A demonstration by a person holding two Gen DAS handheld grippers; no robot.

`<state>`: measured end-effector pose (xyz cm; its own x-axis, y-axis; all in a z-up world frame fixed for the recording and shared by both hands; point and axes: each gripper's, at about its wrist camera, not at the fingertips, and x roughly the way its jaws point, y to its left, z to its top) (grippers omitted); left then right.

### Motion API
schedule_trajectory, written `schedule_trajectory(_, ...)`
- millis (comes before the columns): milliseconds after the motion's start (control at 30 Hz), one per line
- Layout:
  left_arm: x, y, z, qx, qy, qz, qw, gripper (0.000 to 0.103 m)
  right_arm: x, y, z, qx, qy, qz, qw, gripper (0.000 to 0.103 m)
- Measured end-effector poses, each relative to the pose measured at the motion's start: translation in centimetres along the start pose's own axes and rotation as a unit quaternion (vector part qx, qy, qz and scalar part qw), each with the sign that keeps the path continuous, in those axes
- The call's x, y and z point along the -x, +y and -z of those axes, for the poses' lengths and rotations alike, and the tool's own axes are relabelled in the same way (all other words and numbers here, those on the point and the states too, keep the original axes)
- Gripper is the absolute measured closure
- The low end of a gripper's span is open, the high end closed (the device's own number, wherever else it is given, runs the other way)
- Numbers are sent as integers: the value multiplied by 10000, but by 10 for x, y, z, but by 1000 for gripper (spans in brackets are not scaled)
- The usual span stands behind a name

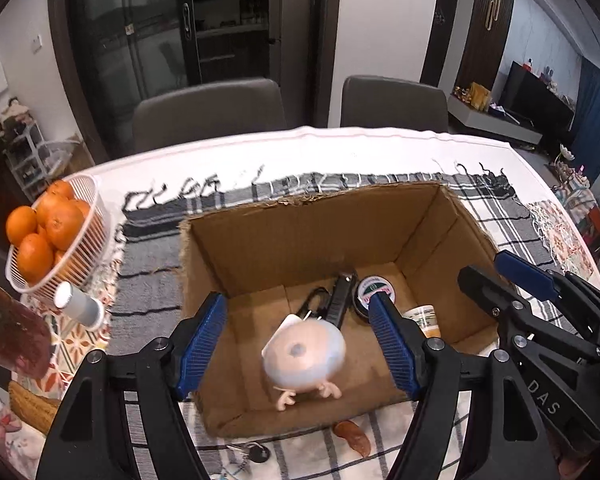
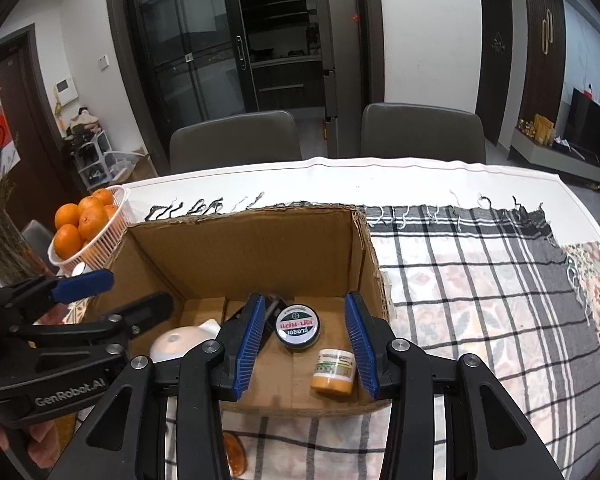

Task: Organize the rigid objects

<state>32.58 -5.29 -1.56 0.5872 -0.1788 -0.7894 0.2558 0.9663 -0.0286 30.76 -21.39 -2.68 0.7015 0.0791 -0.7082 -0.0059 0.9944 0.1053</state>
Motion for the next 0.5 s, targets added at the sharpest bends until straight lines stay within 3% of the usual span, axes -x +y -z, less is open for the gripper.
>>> schedule_trajectory(500, 44, 8, 27, -57, -412, -241, 9988, 27, 29, 11, 12, 2, -237, -16, 9997, 58)
